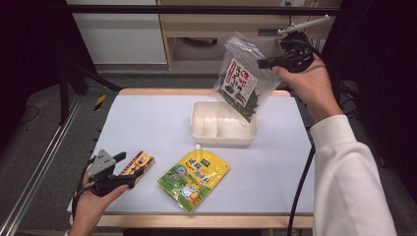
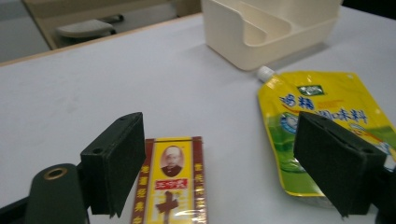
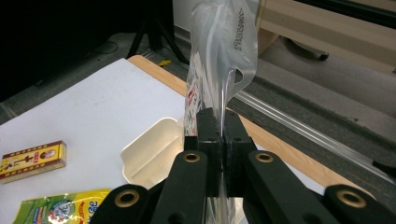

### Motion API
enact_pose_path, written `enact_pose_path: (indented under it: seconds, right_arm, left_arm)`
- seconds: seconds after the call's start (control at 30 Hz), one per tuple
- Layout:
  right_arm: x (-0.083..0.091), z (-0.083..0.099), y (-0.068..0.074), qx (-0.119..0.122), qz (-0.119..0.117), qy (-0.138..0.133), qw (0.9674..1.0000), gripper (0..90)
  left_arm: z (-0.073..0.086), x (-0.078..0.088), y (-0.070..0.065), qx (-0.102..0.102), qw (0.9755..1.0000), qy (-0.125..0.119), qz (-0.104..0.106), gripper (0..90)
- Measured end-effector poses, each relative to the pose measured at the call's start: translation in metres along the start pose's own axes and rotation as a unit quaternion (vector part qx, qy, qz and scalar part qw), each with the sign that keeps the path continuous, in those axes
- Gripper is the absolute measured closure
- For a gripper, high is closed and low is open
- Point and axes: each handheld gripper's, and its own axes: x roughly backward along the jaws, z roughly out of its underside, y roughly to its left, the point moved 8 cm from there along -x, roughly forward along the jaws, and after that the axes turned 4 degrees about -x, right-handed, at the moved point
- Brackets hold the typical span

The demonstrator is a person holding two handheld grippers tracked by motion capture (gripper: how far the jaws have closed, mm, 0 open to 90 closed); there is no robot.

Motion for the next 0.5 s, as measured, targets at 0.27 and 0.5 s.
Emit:
enact_pose_path:
  seconds: [0.27, 0.5]
  right_arm:
    - [-0.007, 0.019, -0.014, -0.026, 0.004, 0.01, 0.9996, 88.9]
    - [-0.019, 0.032, -0.02, -0.035, -0.001, 0.012, 0.9993, 88.9]
  left_arm:
    - [0.006, 0.002, 0.013, 0.017, 0.9997, 0.002, -0.015, 16.3]
    - [0.008, -0.001, 0.009, 0.009, 0.9999, 0.008, -0.012, 16.2]
